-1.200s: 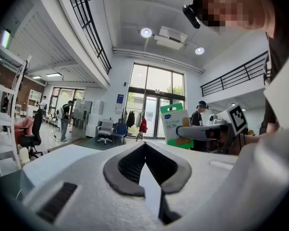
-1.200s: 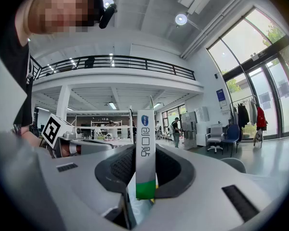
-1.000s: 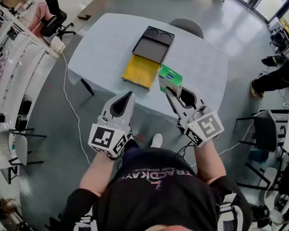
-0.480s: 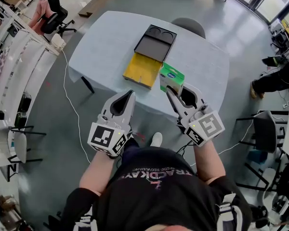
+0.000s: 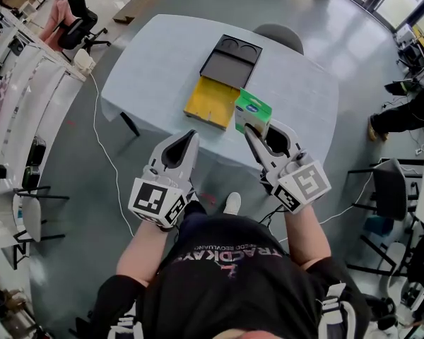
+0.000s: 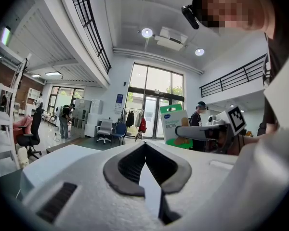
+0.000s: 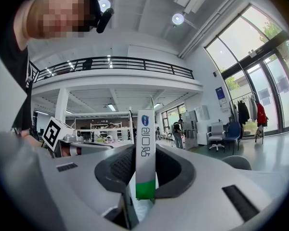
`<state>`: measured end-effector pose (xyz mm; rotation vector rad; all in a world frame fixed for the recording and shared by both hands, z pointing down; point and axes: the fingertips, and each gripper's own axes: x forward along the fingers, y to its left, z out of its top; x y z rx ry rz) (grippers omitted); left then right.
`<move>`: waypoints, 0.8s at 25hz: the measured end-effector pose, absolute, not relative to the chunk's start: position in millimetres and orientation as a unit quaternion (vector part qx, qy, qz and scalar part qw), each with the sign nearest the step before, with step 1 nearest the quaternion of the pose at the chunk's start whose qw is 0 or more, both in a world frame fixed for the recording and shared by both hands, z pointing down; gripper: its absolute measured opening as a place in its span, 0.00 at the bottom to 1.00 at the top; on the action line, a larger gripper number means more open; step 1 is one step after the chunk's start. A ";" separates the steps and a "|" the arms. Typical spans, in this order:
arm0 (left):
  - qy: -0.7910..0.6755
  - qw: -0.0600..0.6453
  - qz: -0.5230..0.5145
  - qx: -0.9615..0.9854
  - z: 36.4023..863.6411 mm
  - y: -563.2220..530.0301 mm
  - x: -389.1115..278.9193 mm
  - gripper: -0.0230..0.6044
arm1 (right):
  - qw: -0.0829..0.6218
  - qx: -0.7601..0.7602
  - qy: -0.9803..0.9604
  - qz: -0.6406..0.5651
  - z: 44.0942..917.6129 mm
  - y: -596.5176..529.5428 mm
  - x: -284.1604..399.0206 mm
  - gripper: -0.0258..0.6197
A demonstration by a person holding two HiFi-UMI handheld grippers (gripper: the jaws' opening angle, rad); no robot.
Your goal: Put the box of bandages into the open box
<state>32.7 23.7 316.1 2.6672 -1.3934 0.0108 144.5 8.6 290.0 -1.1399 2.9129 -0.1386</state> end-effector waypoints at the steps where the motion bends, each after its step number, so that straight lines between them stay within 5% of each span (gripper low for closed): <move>1: -0.461 0.067 0.003 0.885 316.1 22.4 30.6 0.06 | 0.004 -0.366 0.930 -0.045 290.3 7.7 142.4 0.18; 20: -0.415 0.075 0.007 0.907 320.1 -13.8 -18.0 0.06 | -0.005 -0.415 0.908 -0.058 293.9 -19.6 94.3 0.18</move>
